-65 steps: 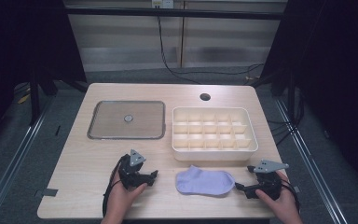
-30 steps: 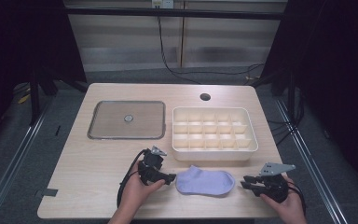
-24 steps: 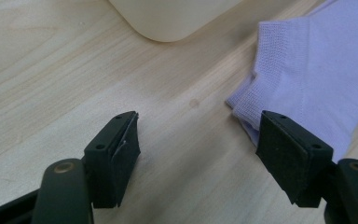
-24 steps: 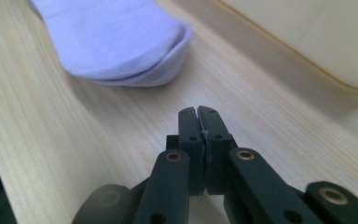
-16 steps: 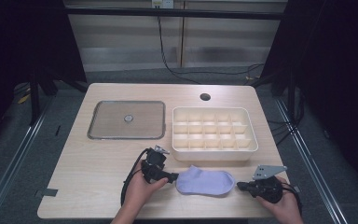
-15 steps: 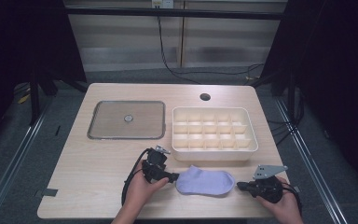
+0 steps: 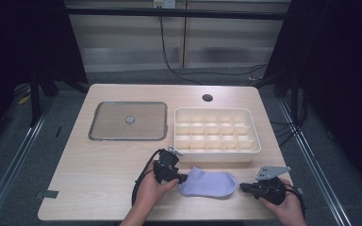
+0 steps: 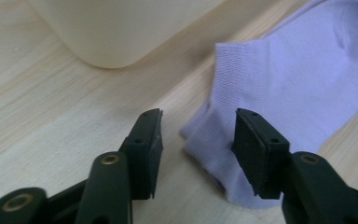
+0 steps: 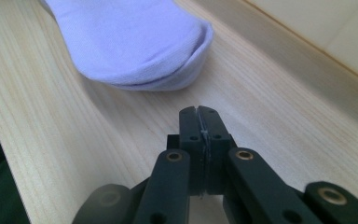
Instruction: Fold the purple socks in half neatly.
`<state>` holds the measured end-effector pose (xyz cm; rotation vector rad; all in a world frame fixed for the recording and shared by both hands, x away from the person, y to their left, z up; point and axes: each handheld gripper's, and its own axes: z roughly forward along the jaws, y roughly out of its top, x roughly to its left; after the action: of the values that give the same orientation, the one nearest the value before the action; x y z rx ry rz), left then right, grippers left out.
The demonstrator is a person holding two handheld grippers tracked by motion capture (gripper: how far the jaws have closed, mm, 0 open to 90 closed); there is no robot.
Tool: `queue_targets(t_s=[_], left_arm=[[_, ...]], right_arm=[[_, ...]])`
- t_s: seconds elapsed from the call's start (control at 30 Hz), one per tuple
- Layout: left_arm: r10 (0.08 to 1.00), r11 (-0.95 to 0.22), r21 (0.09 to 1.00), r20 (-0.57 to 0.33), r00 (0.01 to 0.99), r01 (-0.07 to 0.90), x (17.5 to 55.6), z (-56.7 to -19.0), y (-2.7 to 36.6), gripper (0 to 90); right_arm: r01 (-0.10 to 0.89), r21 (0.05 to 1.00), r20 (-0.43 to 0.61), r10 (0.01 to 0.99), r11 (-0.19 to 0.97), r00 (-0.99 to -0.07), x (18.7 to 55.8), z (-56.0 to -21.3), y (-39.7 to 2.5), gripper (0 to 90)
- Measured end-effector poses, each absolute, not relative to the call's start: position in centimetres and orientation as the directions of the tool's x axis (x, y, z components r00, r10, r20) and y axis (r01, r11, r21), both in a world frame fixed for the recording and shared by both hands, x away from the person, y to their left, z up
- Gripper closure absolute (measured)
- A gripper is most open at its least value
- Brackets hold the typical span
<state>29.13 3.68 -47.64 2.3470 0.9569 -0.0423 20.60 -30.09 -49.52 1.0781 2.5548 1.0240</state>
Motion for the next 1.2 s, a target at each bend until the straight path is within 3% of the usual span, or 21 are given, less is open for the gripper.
queue_targets(t_s=[0.13,0.4,0.8,1.2], left_arm=[[0.634,-0.567,0.507,-0.236,0.737,0.650,29.0,-47.9,3.0,54.9],[0.622,-0.642,0.476,-0.133,0.771,0.600,28.6,-47.7,2.0,62.6],[0.648,-0.618,0.466,-0.156,0.746,0.634,28.2,-47.7,1.8,77.0],[0.662,-0.585,0.435,-0.231,0.713,0.684,28.6,-47.6,2.6,79.3]], right_arm=[[0.564,0.664,0.097,0.691,0.491,-0.717,20.7,-49.6,-30.1,88.6],[0.576,0.660,0.114,0.694,0.482,-0.711,20.8,-49.6,-30.2,88.3],[0.571,0.665,0.112,0.691,0.482,-0.714,20.9,-49.6,-30.1,88.2],[0.565,0.662,0.106,0.685,0.492,-0.721,21.2,-49.6,-29.7,90.0]])
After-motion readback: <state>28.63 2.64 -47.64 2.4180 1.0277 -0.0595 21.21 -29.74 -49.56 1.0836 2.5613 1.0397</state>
